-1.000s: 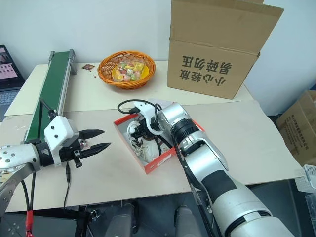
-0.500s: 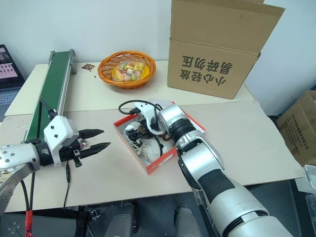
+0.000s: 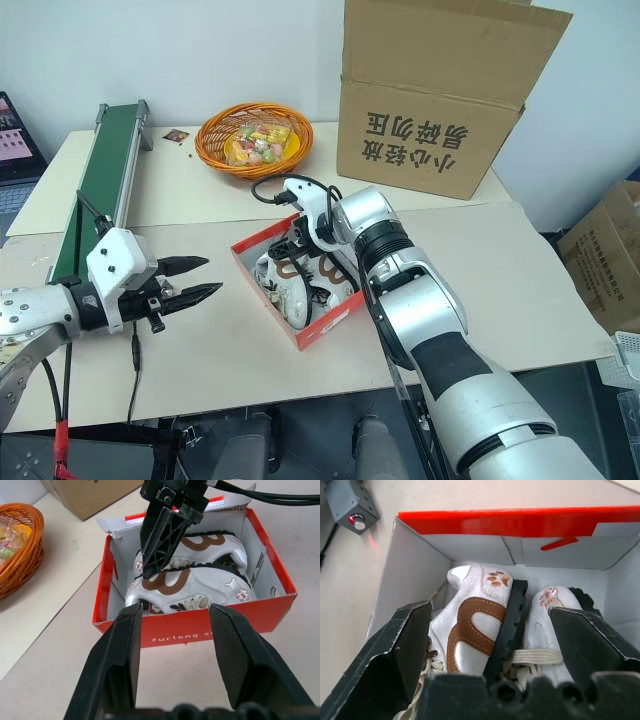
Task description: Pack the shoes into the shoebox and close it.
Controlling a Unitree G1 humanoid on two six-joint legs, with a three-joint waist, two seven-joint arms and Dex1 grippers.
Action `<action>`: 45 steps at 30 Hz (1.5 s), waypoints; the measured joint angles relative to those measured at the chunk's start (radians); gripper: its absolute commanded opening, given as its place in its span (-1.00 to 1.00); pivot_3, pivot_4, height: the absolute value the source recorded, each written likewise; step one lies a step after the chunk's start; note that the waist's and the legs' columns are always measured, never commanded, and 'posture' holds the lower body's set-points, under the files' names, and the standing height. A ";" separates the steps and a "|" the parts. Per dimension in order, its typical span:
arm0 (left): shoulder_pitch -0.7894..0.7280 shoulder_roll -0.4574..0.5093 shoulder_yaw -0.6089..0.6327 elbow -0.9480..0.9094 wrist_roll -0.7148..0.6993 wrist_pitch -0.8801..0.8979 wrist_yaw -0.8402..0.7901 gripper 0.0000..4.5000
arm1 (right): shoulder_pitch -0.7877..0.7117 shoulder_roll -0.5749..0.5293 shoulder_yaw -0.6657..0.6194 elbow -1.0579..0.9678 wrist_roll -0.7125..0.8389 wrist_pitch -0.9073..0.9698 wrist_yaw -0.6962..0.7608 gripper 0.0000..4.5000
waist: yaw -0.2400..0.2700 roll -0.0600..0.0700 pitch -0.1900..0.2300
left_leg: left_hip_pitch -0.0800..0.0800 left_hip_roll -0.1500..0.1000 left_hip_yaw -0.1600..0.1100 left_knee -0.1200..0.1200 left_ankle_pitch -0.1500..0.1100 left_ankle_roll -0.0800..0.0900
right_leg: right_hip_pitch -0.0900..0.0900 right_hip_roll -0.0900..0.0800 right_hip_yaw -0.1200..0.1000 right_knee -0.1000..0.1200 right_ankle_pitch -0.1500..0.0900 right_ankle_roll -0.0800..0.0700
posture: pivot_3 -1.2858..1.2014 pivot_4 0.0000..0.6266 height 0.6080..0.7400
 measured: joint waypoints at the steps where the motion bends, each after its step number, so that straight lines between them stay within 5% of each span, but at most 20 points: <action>1: 0.000 0.000 0.000 0.001 0.000 0.000 0.000 0.00 | 0.000 -0.003 -0.004 -0.012 0.001 0.007 -0.004 0.97 | 0.000 0.000 0.000 | 0.000 0.000 0.000 0.000 0.000 0.000 | 0.000 0.000 0.000 0.000 0.000 0.000 | 0.03 -0.52 0.52; 4: 0.000 0.000 0.000 0.001 0.001 -0.001 0.000 0.00 | 0.020 -0.017 -0.073 -0.084 0.027 0.047 -0.041 0.68 | 0.002 0.000 0.000 | 0.000 0.000 0.000 0.000 0.000 0.000 | 0.000 0.000 0.000 0.000 0.000 0.000 | 0.03 -0.52 0.52; 15: 0.001 -0.016 -0.005 -0.001 0.011 -0.001 0.014 0.00 | 0.269 -0.051 -0.341 -0.685 0.202 0.301 -0.238 -0.99 | 0.004 0.000 0.000 | 0.000 0.000 0.000 0.000 0.004 0.006 | 0.000 0.000 0.000 0.001 0.001 0.001 | 0.03 -0.52 0.52; 19: -0.010 -0.024 -0.014 -0.001 0.012 -0.001 0.016 0.00 | 0.326 -0.134 -0.444 -0.862 0.293 0.320 -0.239 -0.99 | 0.012 0.000 0.000 | 0.000 0.000 0.000 0.001 0.004 0.006 | 0.003 -0.001 0.000 0.000 0.000 0.001 | 0.03 -0.52 0.52; 26: -0.052 -0.035 -0.050 0.028 0.018 -0.006 0.014 0.00 | 0.704 -0.680 -0.504 -1.054 0.355 0.237 0.042 -0.99 | 0.036 0.000 0.000 | 0.001 -0.003 0.001 0.002 0.003 0.006 | 0.007 -0.003 0.001 -0.005 -0.006 -0.001 | 0.03 -0.52 0.52; 29: -0.070 -0.035 -0.063 0.044 0.020 -0.009 0.009 0.00 | 0.958 -0.911 -0.437 -1.066 0.262 0.059 0.180 -0.99 | 0.032 0.000 0.000 | 0.006 -0.003 0.000 0.001 0.003 0.006 | 0.010 -0.003 0.001 -0.005 -0.009 0.004 | 0.03 -0.52 0.52; 31: -0.079 -0.035 -0.072 0.057 0.023 -0.010 0.003 0.00 | 1.069 -0.962 -0.358 -1.079 0.220 -0.024 0.244 -0.99 | 0.012 0.000 0.000 | 0.012 -0.002 0.001 0.001 0.002 0.005 | 0.013 -0.002 0.004 -0.005 -0.008 0.004 | 0.03 -0.52 0.52; 34: -0.101 -0.034 -0.088 0.062 0.027 -0.026 -0.010 0.00 | 1.129 -0.930 -0.192 -1.090 0.144 -0.112 0.260 -0.99 | -0.015 0.000 0.000 | 0.022 -0.002 0.001 0.000 -0.002 0.000 | 0.020 -0.002 0.005 -0.005 -0.008 0.004 | 0.03 -0.52 0.52; 37: -0.122 -0.032 -0.092 0.078 0.032 -0.032 -0.015 0.00 | 1.071 -0.770 -0.121 -1.041 0.118 -0.122 0.183 -0.99 | -0.030 -0.001 0.000 | 0.022 -0.002 0.000 0.001 -0.002 0.000 | 0.021 -0.001 0.005 -0.005 -0.008 0.004 | 0.03 -0.52 0.52; 45: -0.114 -0.031 -0.095 0.080 0.040 -0.045 -0.027 0.00 | 0.833 -0.357 -0.334 -0.782 0.257 0.039 -0.116 -0.99 | 0.005 -0.001 0.000 | 0.017 -0.003 -0.001 0.001 0.001 0.007 | 0.020 -0.001 0.004 -0.005 -0.008 0.005 | 0.03 -0.52 0.52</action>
